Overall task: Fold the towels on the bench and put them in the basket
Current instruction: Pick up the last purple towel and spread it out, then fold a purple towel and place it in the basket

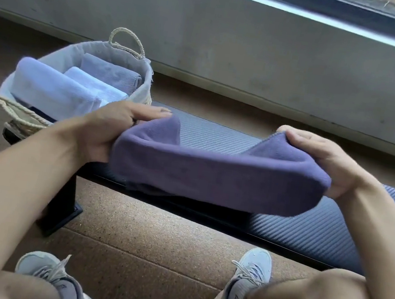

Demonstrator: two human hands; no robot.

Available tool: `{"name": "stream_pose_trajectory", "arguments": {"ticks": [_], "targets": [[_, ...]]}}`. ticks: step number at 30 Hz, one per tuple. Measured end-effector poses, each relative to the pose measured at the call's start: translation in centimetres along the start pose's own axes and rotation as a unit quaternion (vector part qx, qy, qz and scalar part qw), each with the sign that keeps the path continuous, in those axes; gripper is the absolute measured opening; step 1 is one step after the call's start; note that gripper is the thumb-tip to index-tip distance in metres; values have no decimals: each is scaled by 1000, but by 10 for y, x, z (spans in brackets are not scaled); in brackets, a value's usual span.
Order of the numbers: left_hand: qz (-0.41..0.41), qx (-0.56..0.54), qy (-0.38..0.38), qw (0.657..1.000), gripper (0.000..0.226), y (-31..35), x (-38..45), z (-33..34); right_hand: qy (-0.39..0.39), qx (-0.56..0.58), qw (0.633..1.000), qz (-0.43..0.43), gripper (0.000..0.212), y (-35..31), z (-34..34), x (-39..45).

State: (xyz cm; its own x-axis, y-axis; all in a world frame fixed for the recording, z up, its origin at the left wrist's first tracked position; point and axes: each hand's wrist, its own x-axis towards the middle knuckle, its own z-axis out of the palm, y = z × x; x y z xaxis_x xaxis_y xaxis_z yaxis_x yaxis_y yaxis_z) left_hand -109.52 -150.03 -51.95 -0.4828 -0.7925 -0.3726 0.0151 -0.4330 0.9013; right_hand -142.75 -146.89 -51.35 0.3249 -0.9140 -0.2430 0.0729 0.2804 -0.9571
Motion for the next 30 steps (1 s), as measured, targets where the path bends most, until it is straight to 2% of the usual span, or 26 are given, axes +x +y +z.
{"name": "stream_pose_trajectory", "arguments": {"ticks": [1, 3, 4, 6, 8, 11, 14, 17, 20, 24, 26, 27, 29, 30], "targets": [[-25, -4, -24, 999, 24, 2, -5, 1, -8, 26, 1000, -3, 34, -2, 4, -4], [-32, -8, -16, 999, 25, 2, -4, 1, 36, 84, 996, -9, 39, -4, 9, -4], [-10, -2, 15, 1000, 22, -1, 2, 1, 54, 101, 993, -11, 38, -5, 9, -2], [82, 41, 140, 986, 14, -9, 20, -3, 87, 109, 990, -22, 29, -4, 7, 6], [164, 82, 254, 950, 14, -16, 35, -11, 194, 65, 976, -67, 18, 6, -2, 21], [205, 148, 299, 920, 7, -23, 46, -21, 359, -85, 920, -128, 14, 19, -17, 36], [206, 184, 339, 899, 9, -24, 48, -23, 424, -137, 883, -145, 16, 19, -23, 40], [181, 163, 335, 910, 7, -20, 49, -16, 434, -164, 874, -144, 16, 18, -21, 41], [188, 123, 320, 920, 5, -14, 45, -8, 420, -143, 884, -148, 16, 18, -16, 42], [226, 75, 297, 925, 15, -12, 53, -7, 425, -110, 882, -168, 14, 16, -17, 43], [236, 106, 258, 931, 26, -16, 57, -7, 421, -118, 888, -143, 10, 21, -20, 48], [228, 139, 228, 936, 44, -19, 59, -7, 406, -127, 897, -116, 17, 25, -24, 51], [190, 203, 164, 947, 79, -27, 61, -8, 354, -167, 920, -32, 59, 35, -30, 55], [171, 242, 145, 944, 85, -31, 61, -7, 327, -230, 916, 18, 77, 40, -32, 54]]}}
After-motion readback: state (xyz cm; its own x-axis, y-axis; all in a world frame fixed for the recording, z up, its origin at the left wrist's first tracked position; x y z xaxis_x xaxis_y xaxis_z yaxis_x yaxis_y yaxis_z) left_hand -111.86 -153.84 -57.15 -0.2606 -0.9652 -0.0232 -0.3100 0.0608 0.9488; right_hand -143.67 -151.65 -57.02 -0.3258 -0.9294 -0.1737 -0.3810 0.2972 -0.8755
